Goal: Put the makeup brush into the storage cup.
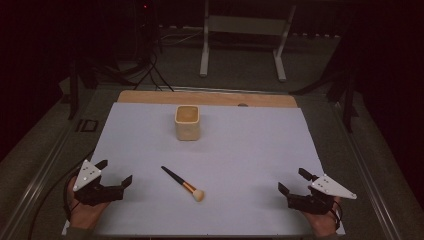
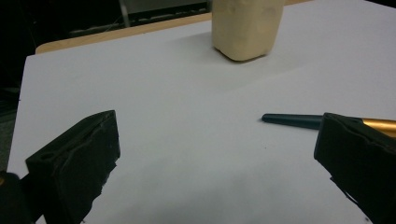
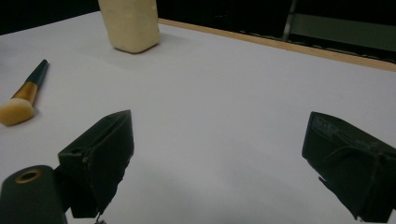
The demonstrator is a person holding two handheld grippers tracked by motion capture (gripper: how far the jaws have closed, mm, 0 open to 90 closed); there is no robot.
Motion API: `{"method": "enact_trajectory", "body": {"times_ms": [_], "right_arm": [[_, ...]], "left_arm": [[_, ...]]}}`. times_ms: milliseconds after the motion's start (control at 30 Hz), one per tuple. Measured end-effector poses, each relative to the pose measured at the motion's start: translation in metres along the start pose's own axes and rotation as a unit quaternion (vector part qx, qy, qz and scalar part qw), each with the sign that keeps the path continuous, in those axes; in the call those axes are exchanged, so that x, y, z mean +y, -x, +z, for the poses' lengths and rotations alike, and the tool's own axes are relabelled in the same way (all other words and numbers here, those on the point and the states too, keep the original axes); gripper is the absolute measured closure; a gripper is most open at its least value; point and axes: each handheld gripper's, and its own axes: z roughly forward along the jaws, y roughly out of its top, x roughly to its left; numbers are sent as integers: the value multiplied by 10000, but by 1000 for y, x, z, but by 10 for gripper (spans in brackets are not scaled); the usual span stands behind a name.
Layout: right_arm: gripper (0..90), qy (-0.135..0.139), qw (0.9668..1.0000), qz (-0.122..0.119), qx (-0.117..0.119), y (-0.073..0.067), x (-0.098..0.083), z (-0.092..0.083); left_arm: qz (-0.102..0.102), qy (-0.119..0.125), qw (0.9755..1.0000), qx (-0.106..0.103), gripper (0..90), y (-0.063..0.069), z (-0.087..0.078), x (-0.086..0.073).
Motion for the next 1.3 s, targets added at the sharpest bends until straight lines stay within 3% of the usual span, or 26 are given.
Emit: {"method": "enact_trajectory", "body": {"times_ms": [533,933,1300], "right_arm": [[89,38,10000,-25,79,-3,1,1],[89,92,9999,-25,103,-4,3,1],[89,98,9999,-10,136,-4,3,2]], "left_arm": [[-18,32,10000,-27,15,2,-1,0],[-141,135,9998,-34,15,4,-5,0],[-36,222,9997,-100,15,7,-4,10]]}}
